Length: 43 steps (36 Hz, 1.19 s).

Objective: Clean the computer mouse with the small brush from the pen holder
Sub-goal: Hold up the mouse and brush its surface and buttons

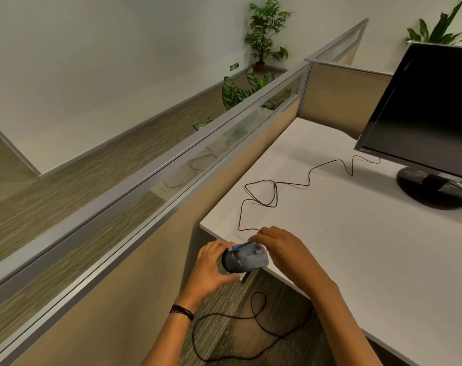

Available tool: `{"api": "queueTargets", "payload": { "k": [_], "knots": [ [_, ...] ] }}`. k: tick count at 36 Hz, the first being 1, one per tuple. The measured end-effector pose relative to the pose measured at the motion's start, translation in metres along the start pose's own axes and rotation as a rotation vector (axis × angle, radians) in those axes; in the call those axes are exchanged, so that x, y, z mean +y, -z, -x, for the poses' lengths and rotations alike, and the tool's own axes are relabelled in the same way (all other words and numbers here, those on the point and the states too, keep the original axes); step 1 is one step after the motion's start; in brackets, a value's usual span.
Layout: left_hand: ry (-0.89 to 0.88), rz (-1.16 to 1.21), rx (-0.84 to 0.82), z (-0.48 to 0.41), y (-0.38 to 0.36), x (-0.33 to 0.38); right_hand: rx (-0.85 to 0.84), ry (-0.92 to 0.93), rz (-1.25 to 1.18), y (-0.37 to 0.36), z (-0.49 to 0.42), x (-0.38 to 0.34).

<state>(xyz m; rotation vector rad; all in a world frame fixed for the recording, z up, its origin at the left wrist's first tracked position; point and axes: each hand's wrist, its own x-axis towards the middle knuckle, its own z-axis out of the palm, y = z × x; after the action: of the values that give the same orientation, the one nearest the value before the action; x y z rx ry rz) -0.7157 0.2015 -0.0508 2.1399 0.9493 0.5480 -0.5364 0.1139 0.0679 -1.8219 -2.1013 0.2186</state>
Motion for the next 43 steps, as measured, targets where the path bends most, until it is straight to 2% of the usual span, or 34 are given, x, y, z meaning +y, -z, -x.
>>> {"api": "queueTargets", "payload": {
  "k": [7, 12, 15, 18, 27, 31, 43],
  "knots": [
    [-0.025, 0.002, 0.028, 0.001, 0.005, -0.003, -0.004, 0.024, 0.002, 0.005, 0.009, 0.001],
    [-0.018, 0.001, 0.028, 0.0, 0.005, -0.003, 0.12, 0.08, 0.029, 0.007, 0.006, -0.005],
    [-0.027, -0.004, 0.031, -0.001, 0.005, -0.002, 0.05, 0.025, -0.012, 0.0, 0.008, -0.001],
    [-0.028, 0.002, 0.038, -0.001, 0.006, -0.002, 0.016, 0.052, 0.014, 0.0, 0.011, 0.0],
    [-0.033, -0.007, 0.013, 0.001, 0.0, -0.004, 0.121, 0.063, 0.037, 0.006, 0.012, -0.004],
    [-0.03, 0.0, 0.03, 0.0, 0.001, -0.003, 0.046, 0.028, -0.002, 0.001, 0.012, 0.0],
    [-0.003, 0.022, 0.019, 0.001, -0.002, -0.005, 0.063, 0.059, 0.01, 0.005, 0.018, -0.006]
  ]
}}
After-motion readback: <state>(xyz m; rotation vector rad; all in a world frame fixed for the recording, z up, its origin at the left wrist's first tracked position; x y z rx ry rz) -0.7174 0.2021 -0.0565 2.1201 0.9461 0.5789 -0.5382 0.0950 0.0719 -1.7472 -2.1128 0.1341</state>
